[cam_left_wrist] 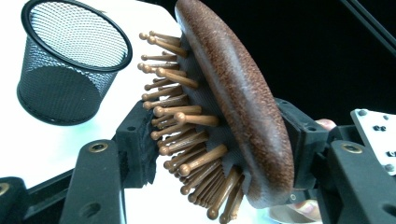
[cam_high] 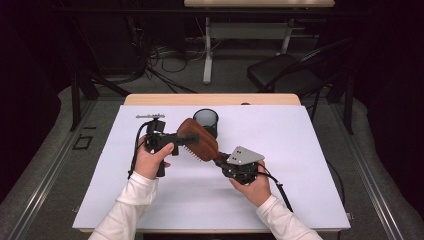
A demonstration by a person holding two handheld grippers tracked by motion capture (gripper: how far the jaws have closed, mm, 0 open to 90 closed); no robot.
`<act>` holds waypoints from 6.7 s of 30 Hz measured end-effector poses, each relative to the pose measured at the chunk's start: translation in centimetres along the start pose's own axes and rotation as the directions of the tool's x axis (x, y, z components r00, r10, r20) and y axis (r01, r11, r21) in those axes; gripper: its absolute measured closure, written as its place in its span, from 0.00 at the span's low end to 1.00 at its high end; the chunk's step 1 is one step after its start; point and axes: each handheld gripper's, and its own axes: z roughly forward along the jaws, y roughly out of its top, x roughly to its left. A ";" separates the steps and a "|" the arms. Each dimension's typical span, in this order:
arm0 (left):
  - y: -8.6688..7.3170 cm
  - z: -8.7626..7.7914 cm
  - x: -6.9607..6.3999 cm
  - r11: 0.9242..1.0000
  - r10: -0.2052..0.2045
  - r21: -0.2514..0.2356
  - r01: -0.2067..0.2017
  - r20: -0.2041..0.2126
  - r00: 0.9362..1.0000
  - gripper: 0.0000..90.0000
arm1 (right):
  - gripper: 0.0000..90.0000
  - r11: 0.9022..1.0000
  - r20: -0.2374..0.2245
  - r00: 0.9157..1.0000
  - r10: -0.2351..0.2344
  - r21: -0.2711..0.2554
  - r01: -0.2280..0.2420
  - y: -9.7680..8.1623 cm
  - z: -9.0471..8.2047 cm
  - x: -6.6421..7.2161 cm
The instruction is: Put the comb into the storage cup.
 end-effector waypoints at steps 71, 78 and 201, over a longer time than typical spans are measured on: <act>-0.3 -0.4 0.6 0.980 -0.200 0.013 0.199 0.028 0.979 0.57 | 0.77 0.999 -0.060 0.997 0.053 -0.001 -0.053 -0.6 0.9 0.8; -0.3 -0.5 0.6 0.979 -0.202 0.010 0.202 0.028 0.979 0.57 | 0.77 0.998 -0.066 0.996 0.056 0.003 -0.056 -0.6 1.0 1.0; 0.7 -5.2 2.1 0.964 -0.213 -0.169 0.207 -0.015 0.977 0.57 | 0.46 0.962 -0.036 0.962 0.271 -0.032 -0.272 0.1 -1.1 -3.0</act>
